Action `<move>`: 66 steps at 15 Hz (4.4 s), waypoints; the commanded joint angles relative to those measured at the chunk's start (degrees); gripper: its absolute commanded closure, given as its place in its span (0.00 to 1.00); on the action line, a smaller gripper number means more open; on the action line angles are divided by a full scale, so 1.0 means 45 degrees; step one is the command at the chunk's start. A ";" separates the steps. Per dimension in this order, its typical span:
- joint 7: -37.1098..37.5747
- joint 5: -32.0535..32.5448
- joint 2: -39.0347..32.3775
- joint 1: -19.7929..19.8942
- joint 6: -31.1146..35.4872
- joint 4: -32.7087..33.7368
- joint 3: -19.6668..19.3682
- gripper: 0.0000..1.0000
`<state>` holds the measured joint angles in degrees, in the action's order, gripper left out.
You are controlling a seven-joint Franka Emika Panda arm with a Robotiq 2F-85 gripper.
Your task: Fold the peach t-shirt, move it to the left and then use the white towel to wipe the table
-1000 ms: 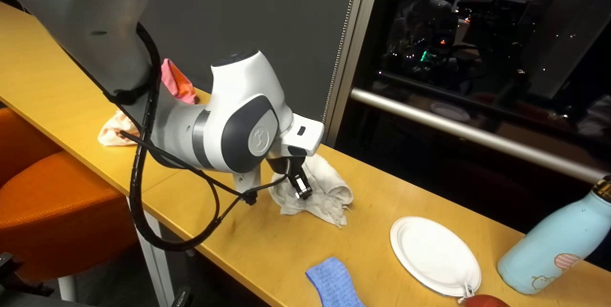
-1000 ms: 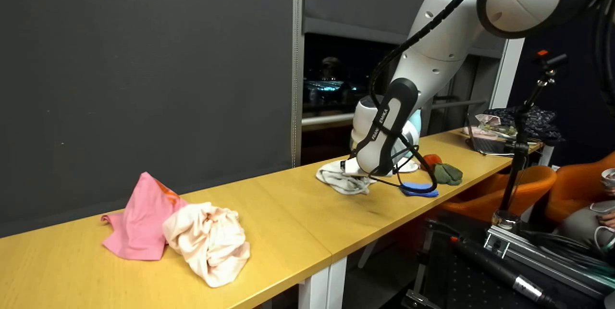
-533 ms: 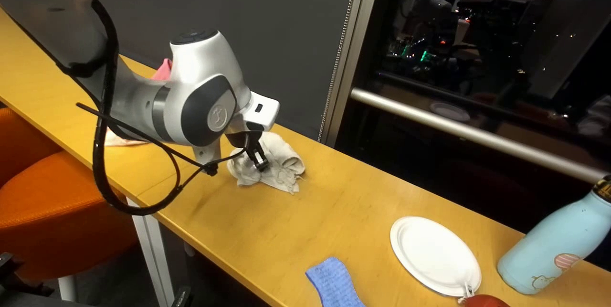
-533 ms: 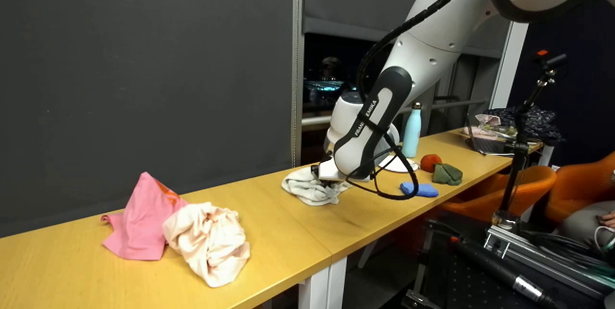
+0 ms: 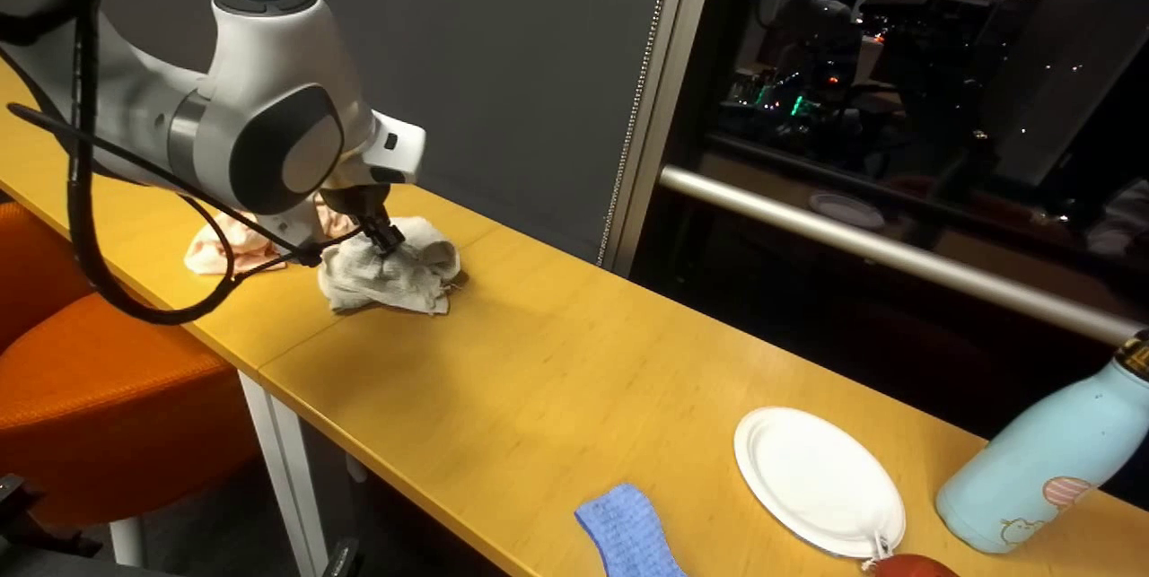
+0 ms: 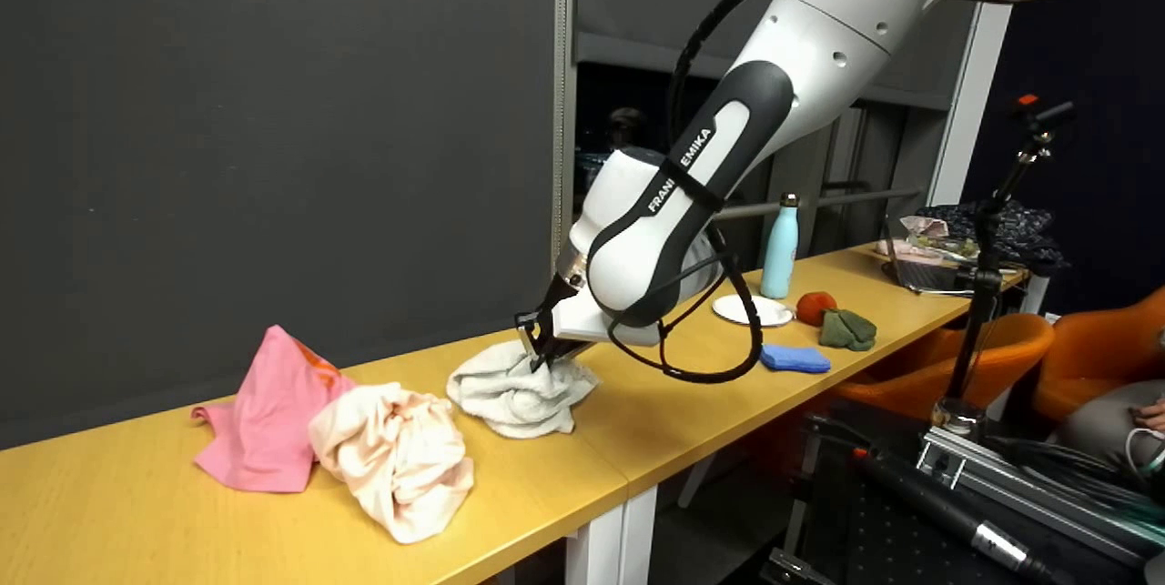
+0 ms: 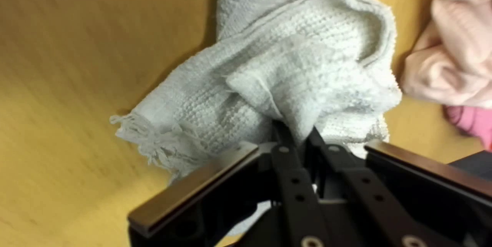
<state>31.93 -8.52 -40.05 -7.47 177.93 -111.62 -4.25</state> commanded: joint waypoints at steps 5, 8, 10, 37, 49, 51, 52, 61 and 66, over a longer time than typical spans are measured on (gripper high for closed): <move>-0.3424 -0.1253 -0.0108 0.3562 -0.0175 -0.0714 0.4152 0.97; -0.4109 -0.1282 0.0525 0.4529 -0.0693 -0.1796 0.4651 0.97; -0.4292 -0.1423 0.0988 0.4813 -0.1241 -0.2578 0.4507 0.97; -0.2407 -0.0928 -0.2507 0.3983 -0.3064 0.2695 -0.2036 0.97; -0.2239 -0.0727 -0.5786 0.3559 -0.6509 1.0402 -0.0664 0.97; -0.2384 -0.0686 -0.6096 0.3324 -0.7040 1.1188 -0.0248 0.97; -0.2445 -0.0669 -0.6366 0.3229 -0.7246 1.1654 -0.0083 0.97; -0.4693 -0.0704 -0.5415 0.2483 -0.8043 1.1328 0.1609 0.97; -0.5435 -0.0788 -0.4532 0.2663 -0.8307 0.9221 0.1849 0.97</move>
<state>10.46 -11.56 -64.86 2.90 141.97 -62.00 3.34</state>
